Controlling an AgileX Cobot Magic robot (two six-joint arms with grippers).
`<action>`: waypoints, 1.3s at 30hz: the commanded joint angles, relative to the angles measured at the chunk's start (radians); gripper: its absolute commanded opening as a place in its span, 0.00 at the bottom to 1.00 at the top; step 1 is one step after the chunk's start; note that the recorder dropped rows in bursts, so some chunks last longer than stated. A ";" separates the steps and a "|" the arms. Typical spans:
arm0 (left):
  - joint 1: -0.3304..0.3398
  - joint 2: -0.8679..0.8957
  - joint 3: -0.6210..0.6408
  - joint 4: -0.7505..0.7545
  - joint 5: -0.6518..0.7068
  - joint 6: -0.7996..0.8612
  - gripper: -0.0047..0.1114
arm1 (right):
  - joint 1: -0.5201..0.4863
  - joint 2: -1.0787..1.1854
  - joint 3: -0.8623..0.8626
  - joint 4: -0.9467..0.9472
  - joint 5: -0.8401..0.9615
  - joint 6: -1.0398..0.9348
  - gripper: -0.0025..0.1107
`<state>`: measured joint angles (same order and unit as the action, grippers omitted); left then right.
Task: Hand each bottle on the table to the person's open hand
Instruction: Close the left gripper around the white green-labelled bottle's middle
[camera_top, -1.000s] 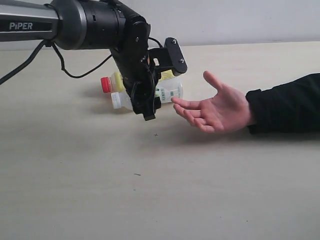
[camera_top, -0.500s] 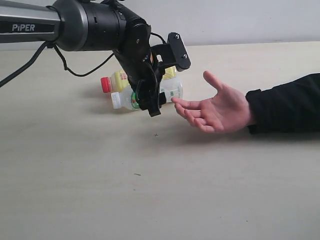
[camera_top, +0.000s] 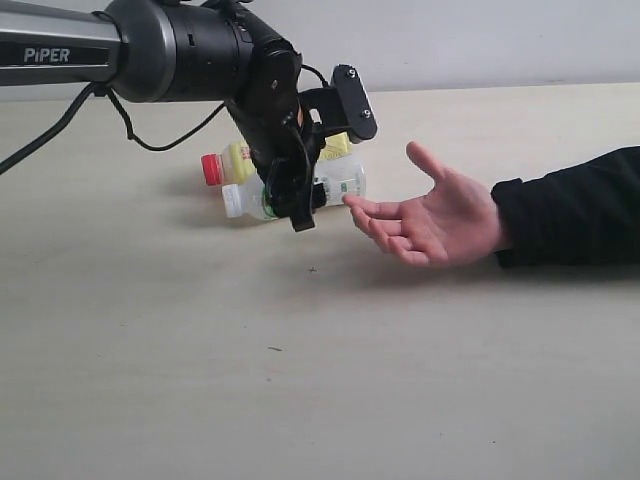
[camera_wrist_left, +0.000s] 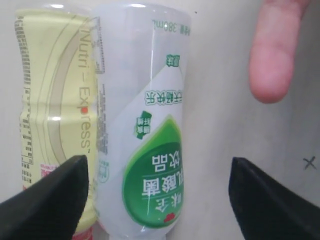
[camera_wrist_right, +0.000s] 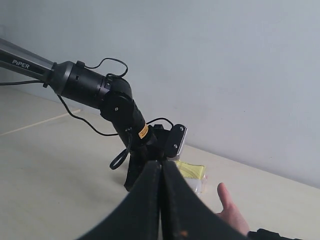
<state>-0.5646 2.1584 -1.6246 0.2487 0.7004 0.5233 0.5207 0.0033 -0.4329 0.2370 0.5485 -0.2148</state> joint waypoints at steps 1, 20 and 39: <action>-0.004 0.004 -0.003 0.032 0.003 -0.005 0.68 | 0.002 -0.003 0.008 0.000 -0.013 0.000 0.02; -0.004 0.131 -0.096 0.052 0.026 -0.029 0.68 | 0.002 -0.003 0.008 0.000 -0.013 0.000 0.02; -0.006 0.084 -0.096 0.024 0.049 -0.118 0.04 | 0.002 -0.003 0.008 0.000 -0.013 0.000 0.02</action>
<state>-0.5646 2.2739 -1.7123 0.2807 0.7321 0.4210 0.5207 0.0033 -0.4329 0.2370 0.5485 -0.2148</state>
